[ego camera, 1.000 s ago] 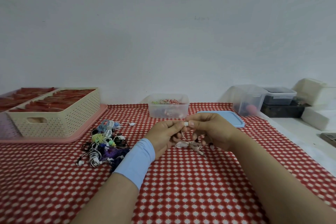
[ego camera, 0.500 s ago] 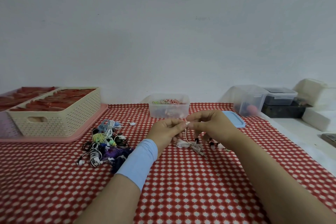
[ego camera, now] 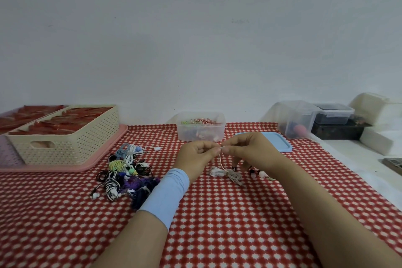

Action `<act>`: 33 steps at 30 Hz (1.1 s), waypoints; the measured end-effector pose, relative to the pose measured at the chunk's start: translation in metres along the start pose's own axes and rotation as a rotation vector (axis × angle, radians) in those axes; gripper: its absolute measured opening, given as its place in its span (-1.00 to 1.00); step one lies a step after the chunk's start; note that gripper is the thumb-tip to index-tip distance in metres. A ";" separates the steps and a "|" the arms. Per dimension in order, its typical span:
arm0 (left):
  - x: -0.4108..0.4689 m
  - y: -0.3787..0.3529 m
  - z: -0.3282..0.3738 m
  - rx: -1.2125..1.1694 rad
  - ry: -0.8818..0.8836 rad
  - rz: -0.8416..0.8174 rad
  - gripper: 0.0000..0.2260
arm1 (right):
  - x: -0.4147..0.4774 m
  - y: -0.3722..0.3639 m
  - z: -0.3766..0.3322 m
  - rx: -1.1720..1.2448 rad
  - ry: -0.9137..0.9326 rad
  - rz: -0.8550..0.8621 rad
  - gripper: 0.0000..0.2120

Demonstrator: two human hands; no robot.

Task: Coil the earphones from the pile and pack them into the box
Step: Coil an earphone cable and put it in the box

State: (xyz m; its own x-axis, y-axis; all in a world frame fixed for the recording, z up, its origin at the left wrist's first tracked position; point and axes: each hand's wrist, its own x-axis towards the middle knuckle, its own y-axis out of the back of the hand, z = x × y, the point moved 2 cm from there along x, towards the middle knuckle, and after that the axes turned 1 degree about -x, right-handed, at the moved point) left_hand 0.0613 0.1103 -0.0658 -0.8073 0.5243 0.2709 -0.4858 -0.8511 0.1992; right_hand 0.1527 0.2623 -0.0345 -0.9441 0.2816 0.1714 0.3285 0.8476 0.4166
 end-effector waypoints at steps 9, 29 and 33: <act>0.001 0.000 -0.002 0.013 0.067 -0.054 -0.92 | -0.001 -0.003 0.000 0.017 0.045 0.004 -0.88; 0.000 0.006 -0.001 -0.245 0.115 -0.279 -0.82 | -0.002 -0.001 0.005 0.365 -0.192 -0.282 -0.68; 0.000 0.004 0.000 -0.238 0.096 -0.254 -0.83 | 0.000 -0.003 0.005 0.329 -0.176 -0.228 -0.79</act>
State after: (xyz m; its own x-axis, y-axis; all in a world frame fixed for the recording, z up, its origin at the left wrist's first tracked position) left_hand 0.0593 0.1066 -0.0646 -0.6727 0.7247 0.1493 -0.7306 -0.6825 0.0210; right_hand 0.1514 0.2617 -0.0399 -0.9912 0.1189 -0.0584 0.1117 0.9871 0.1148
